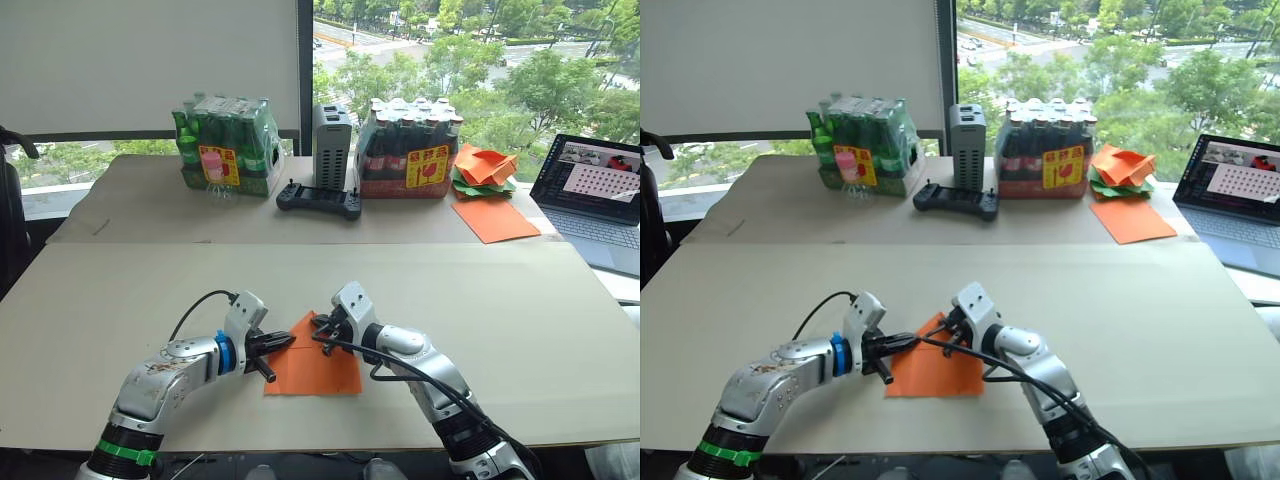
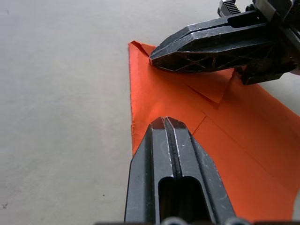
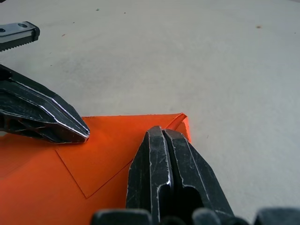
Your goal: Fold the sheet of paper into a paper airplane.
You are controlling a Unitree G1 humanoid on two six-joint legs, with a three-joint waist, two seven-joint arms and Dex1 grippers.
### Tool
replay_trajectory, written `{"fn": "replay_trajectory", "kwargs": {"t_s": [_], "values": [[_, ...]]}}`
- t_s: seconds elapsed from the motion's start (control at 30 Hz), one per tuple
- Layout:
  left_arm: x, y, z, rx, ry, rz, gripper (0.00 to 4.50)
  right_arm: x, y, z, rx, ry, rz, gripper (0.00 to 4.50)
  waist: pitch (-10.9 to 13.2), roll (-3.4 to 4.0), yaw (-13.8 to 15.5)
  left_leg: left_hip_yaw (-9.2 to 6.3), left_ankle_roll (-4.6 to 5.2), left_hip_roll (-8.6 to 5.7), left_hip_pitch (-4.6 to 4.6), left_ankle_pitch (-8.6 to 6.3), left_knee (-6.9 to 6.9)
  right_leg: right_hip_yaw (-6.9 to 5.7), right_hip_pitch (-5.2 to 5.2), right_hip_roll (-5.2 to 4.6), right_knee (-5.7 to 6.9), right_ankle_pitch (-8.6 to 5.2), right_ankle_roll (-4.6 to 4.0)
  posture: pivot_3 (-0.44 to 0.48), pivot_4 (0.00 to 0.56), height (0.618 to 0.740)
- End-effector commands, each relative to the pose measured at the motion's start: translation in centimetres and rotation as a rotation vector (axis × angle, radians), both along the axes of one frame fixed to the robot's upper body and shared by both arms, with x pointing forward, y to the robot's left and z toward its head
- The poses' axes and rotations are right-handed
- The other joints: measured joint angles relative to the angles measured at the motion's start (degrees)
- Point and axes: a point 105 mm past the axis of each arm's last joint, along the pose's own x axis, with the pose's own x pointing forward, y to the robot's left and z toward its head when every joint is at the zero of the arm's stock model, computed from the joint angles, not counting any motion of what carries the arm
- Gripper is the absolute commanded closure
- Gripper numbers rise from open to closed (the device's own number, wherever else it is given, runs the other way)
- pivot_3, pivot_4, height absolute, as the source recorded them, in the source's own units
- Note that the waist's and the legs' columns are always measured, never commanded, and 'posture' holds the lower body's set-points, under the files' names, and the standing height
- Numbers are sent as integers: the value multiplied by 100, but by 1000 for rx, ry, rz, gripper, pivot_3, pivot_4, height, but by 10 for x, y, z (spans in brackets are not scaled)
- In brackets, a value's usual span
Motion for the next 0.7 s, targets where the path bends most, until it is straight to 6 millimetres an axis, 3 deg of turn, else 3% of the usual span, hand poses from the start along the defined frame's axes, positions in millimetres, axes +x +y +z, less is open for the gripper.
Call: {"fn": "replay_trajectory", "kwargs": {"t_s": [0.03,0.2,0.7], "values": [[2,8,-10,31,28,47,4483,-3,3,5,37,6,8,4500,0,0,-3,0,0,0,0,0,0,0,0,0,0,0,0,0,150,740],[4,9,-12,38,26,53,4483,-2,14,16,62,-17,30,4500,0,0,-4,0,0,0,0,0,0,0,-1,0,0,0,0,0,150,740],[4,8,-13,36,26,63,4483,-12,32,5,2,-11,100,4500,0,0,-5,0,0,0,-1,0,-1,0,-2,1,1,0,0,0,150,740]]}}
